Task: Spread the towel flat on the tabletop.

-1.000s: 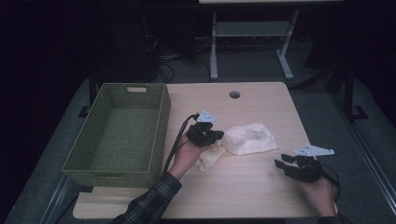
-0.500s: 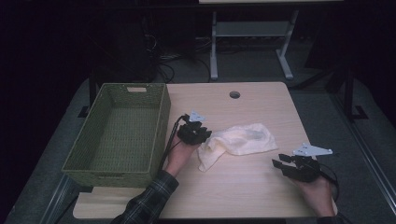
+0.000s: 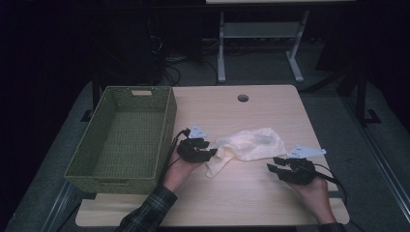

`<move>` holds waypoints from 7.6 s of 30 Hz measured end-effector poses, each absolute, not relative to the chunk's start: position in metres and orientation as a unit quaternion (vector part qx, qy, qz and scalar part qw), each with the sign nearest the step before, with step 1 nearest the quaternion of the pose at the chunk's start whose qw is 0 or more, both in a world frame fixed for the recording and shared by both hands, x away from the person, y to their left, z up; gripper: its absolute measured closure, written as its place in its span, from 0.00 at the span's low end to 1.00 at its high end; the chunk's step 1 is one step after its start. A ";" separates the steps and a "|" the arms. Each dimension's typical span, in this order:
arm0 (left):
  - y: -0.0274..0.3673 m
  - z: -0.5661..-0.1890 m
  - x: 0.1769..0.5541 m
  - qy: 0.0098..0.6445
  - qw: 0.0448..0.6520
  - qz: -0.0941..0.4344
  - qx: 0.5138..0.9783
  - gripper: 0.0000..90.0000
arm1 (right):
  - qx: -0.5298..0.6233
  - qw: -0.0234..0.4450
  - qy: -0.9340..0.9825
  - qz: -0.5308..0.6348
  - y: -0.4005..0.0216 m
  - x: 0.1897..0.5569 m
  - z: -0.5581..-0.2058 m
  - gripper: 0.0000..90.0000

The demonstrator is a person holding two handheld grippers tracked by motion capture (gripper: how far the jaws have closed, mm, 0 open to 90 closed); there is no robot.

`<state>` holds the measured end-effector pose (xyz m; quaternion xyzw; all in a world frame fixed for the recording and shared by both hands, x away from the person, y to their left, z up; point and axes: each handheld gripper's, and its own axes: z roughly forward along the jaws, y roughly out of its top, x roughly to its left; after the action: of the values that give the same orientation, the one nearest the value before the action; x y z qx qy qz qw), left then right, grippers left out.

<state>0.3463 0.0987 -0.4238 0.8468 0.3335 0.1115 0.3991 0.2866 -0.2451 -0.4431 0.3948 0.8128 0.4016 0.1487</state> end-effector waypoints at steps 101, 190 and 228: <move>0.083 -0.450 0.321 0.294 0.367 0.088 0.878 0.53 | 0.393 0.125 0.834 0.366 -0.293 0.239 -0.453 0.96; -0.035 -0.460 0.328 0.144 0.378 0.007 0.915 0.98 | 0.416 0.146 0.818 0.370 -0.294 0.304 -0.453 0.72; -0.004 -0.466 0.420 0.225 0.352 0.057 0.906 0.92 | 0.476 0.170 0.786 0.355 -0.318 0.348 -0.455 0.74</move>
<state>0.4203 -0.0039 -0.4659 0.9065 0.2255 0.0575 0.3524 0.3479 -0.3178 -0.4547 0.4761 0.7863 0.3552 0.1697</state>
